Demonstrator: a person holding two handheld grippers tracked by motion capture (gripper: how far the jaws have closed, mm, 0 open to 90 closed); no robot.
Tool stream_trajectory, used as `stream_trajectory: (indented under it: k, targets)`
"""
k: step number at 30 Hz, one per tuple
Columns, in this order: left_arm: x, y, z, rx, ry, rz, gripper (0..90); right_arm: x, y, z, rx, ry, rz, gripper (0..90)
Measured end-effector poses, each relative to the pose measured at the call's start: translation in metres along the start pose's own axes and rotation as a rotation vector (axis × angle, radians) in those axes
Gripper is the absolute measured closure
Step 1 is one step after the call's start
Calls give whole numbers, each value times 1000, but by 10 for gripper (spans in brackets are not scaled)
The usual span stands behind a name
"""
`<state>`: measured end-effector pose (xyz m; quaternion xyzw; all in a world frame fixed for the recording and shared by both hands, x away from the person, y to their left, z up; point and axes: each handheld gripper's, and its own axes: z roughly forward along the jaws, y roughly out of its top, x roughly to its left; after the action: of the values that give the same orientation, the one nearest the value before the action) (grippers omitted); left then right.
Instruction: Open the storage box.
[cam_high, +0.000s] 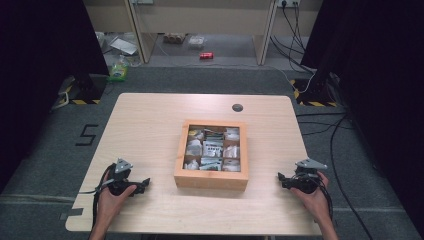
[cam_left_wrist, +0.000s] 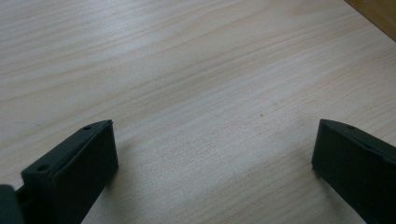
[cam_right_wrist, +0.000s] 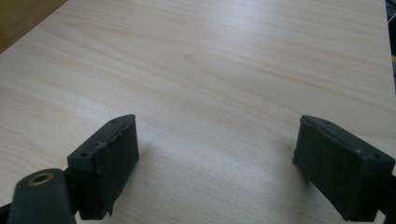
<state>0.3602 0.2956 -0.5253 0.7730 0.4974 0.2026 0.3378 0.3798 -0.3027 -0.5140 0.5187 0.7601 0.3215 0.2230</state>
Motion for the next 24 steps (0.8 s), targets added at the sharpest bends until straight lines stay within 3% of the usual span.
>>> stream_trajectory:
  k: [8,24]
  targets:
    - [0,0,0,0,0,0,0,1,0,0,2,4,-2,143]
    - [0,0,0,-2,0,-1,0,13,7,2,-9,71,-18,178]
